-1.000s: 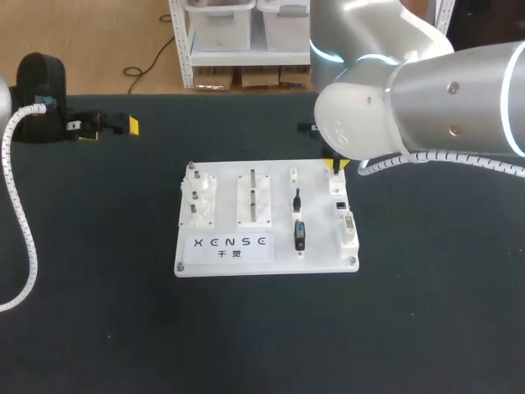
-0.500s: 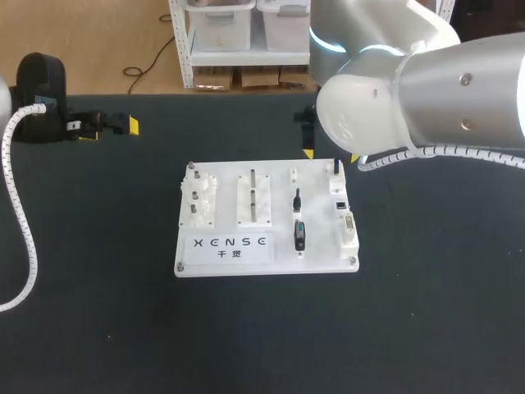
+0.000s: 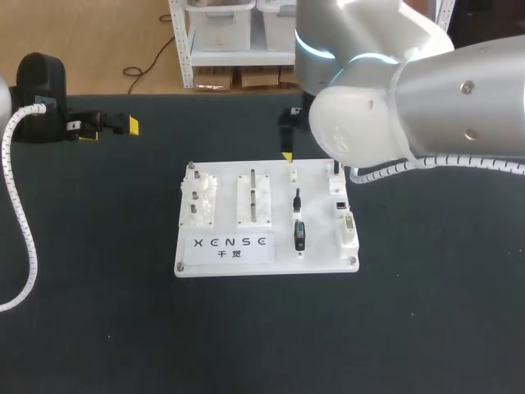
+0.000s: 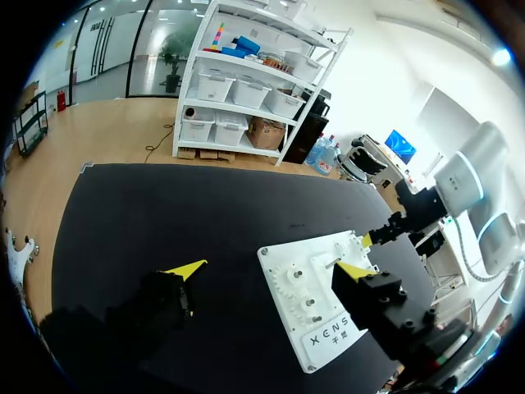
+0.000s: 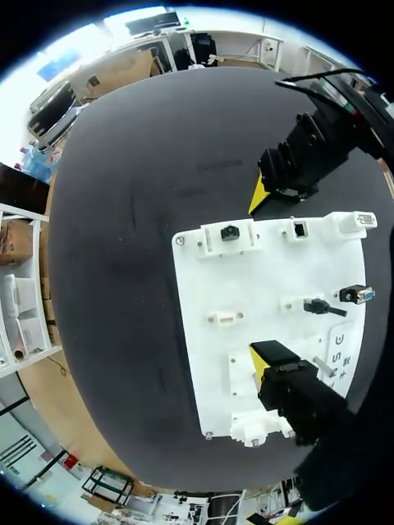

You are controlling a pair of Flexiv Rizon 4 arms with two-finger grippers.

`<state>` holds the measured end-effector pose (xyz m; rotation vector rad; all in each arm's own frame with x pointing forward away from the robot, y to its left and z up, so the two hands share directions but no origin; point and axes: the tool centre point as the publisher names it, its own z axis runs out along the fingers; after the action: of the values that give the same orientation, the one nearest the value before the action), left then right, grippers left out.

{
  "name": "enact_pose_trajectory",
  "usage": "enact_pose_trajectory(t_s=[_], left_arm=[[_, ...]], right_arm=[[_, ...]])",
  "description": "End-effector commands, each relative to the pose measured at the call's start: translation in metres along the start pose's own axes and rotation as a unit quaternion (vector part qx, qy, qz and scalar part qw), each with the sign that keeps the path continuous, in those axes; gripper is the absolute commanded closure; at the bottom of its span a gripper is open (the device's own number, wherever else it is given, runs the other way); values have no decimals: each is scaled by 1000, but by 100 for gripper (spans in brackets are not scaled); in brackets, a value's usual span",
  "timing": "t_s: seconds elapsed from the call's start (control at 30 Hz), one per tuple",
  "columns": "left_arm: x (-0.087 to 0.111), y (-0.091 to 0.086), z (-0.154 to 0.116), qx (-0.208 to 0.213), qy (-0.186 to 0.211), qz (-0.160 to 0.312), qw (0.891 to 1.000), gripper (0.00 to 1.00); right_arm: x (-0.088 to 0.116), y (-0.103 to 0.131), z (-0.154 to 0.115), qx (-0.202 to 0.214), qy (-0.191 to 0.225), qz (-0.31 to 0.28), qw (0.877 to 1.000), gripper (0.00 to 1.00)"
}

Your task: Insert the USB connector, Ethernet cable, and multi-pin plug into their matching sockets one by one.

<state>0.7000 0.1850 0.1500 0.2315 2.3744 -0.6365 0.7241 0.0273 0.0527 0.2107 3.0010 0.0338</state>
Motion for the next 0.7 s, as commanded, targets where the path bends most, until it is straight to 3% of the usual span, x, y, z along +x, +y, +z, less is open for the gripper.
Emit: enact_pose_trajectory(t_s=[0.03,0.3,0.53,0.7], left_arm=[[0,0,0,0,0,0,1000,0],[0,0,0,0,0,0,1000,0],[0,0,0,0,0,0,1000,0],[0,0,0,0,0,0,1000,0]], right_arm=[[8,8,-5,-9,-4,-2,1000,0],[21,27,-6,-17,-3,-16,1000,0],[35,39,-2,-30,26,-49,998,0],[42,41,3,-18,32,-57,998,0]])
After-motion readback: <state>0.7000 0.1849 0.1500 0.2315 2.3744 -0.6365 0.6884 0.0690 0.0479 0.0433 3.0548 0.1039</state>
